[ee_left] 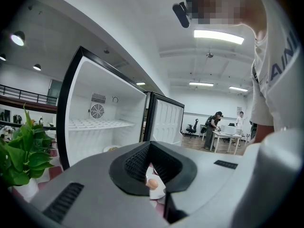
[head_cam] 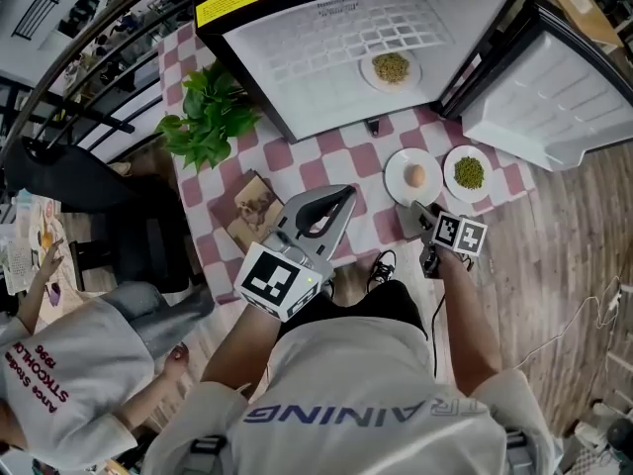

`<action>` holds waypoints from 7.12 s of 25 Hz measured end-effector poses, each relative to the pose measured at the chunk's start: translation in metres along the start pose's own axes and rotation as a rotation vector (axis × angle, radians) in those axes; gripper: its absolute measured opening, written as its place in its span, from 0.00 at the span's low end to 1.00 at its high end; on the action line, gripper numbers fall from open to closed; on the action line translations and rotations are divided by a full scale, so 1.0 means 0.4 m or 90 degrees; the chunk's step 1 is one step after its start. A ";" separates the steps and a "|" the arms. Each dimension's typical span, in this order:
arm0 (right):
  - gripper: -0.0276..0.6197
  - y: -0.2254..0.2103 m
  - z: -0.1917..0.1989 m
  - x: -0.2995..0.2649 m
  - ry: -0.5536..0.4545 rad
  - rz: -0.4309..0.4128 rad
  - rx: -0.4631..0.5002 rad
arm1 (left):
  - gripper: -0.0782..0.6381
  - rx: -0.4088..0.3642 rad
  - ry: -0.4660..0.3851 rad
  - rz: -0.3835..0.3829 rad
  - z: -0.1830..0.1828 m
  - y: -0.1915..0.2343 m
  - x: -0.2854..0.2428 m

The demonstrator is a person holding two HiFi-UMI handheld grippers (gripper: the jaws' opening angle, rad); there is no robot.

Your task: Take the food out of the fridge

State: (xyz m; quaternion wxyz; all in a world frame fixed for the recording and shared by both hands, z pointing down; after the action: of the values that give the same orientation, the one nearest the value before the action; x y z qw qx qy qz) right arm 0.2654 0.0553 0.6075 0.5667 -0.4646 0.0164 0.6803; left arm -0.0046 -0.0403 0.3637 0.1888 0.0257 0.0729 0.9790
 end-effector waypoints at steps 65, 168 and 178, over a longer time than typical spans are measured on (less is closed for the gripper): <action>0.29 0.362 -0.418 0.132 -0.257 -0.219 0.040 | 0.12 -0.025 -0.070 -0.119 -0.076 0.036 0.056; 0.09 0.261 -0.120 -0.048 -0.153 -0.236 -0.513 | 0.12 -0.024 -0.049 -0.134 -0.073 0.110 0.185; 0.09 0.278 0.103 -0.066 -0.071 -0.193 -0.486 | 0.12 -0.026 -0.034 -0.093 -0.069 0.115 0.242</action>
State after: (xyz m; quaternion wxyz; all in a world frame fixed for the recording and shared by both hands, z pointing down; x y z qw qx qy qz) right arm 0.1507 0.0183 0.5918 0.4474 -0.6010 -0.3367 0.5703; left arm -0.1133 -0.0502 0.3458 0.2622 0.0426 0.0499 0.9628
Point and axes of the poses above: the fingertips, and each gripper's own axes: x backward along the fingers, y to its left, z out of its underside, the point moved 9 cm from there along x, backward along the fingers, and after that the axes turned 12 degrees about -y, right-handed, at the moved point
